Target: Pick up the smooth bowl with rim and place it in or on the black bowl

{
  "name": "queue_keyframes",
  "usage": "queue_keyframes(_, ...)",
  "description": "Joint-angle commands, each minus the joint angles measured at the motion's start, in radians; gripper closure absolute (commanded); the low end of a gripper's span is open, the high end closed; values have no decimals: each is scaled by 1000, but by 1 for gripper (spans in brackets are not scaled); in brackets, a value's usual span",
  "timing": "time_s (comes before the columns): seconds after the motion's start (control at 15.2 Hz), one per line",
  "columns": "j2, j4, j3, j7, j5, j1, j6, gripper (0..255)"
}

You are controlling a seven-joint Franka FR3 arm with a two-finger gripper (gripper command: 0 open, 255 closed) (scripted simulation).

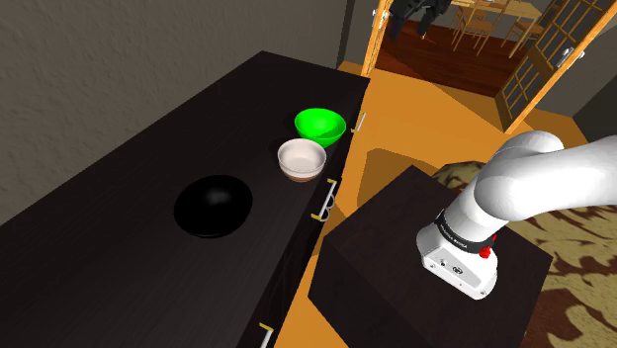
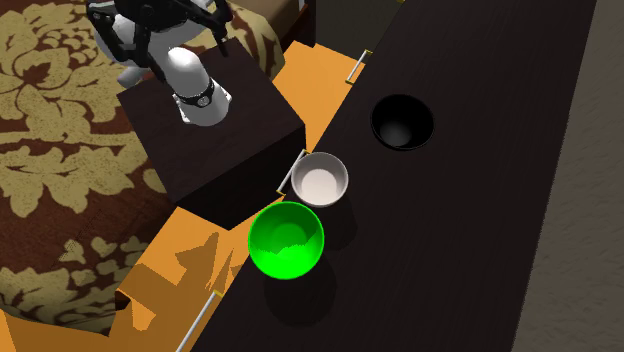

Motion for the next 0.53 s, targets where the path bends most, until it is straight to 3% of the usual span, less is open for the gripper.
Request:
queue_keyframes(0.0, 0, 0, 0, 0, 0, 0, 0, 0)
queue_keyframes(0.46, 71, -176, -18, -31, 29, 18, 229, 0)
